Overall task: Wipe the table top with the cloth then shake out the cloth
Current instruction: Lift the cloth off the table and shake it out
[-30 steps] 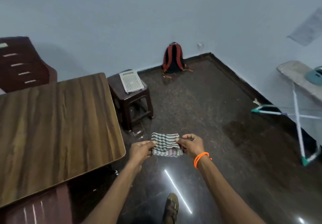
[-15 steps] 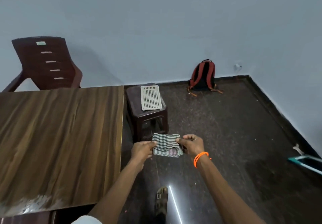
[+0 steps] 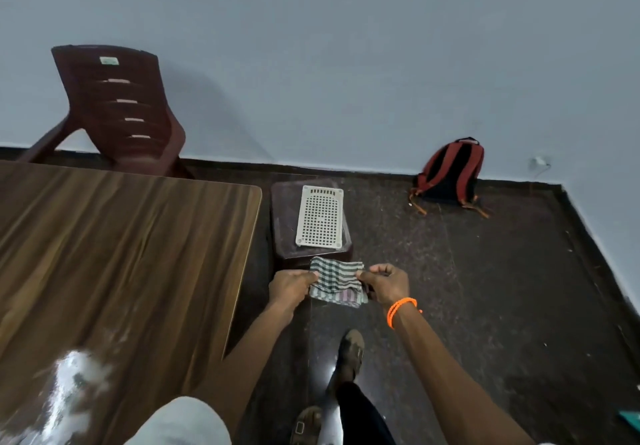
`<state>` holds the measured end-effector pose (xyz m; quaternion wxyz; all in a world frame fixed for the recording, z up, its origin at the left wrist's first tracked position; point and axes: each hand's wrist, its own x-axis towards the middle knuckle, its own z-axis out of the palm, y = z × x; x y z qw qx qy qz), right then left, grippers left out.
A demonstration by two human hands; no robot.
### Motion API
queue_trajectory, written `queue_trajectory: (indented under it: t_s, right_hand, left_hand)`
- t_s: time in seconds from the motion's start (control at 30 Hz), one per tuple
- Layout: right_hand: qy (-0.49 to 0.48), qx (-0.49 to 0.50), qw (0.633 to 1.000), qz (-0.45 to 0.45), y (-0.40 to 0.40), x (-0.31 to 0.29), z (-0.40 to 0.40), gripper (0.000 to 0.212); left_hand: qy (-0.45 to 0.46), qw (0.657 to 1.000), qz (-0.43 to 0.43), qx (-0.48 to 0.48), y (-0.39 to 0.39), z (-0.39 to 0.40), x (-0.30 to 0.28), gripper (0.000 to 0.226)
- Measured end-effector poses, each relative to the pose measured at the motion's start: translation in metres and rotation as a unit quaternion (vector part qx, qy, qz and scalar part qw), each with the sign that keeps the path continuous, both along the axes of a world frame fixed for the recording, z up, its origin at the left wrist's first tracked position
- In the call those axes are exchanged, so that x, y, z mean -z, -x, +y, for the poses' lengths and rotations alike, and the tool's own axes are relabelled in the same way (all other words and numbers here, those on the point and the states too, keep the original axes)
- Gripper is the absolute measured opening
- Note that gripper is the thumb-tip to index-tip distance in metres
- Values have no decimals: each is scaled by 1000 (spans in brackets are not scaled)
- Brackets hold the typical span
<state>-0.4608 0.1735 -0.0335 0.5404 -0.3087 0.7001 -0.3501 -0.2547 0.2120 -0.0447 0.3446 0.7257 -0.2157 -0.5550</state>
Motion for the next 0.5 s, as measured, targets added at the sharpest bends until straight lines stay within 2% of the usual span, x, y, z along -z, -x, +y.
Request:
queue_trajectory:
  t_s: [0.23,0.33,0.5]
  right_hand:
    - [-8,-51,997,58,-8,41,-99,29]
    - [2,-67,995,79,-15,58,-143,32]
    - [-37,-79,993,77,-26,82,-181,32]
  left_hand:
    - [-35,997,-61,-30,0,-91,30,19]
    - [-32,996,-78,-25,-5,-129,48,13]
    - [-48,994,-102,-17,-18,-160,61,24]
